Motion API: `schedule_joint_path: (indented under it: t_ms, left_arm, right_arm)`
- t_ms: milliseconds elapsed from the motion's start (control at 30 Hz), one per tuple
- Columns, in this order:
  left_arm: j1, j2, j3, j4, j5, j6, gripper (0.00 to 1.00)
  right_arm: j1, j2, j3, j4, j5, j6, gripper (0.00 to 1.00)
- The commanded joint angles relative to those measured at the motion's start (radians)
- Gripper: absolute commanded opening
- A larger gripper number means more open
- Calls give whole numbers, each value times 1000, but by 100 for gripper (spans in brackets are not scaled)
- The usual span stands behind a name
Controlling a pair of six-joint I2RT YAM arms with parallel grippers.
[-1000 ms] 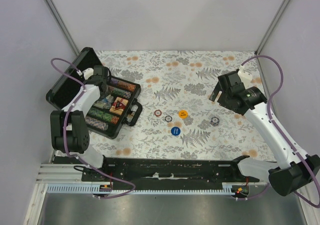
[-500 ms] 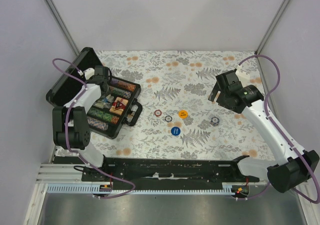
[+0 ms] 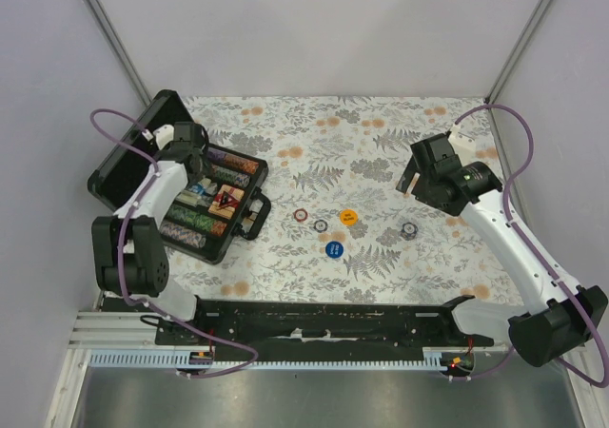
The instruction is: Pack up texas hold em set
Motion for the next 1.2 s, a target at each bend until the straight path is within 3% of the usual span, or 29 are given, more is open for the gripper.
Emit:
schedule_joint_path:
  t_ms: [0,233,567,900,1167]
  left_arm:
    - [-1,-119,51,-49,62,-24,85]
    - [-142,-240,-6,-47,286,57,86]
    - [-579,-184,-71,63,385,103,87]
    - [-958,11,-107,134,331,-35,88]
    - [-1035,186,7,100,259,23,90]
  right_arm:
    - [-2,-8,24,21,2,19,96]
    - [-4,35,10,46,-82,10,96]
    - [-4,170,62,44,-180,-107,97]
    - [-77,88,-7,6,-118,-182,98]
    - [-130,-4,-42,-40,-151,-110,98]
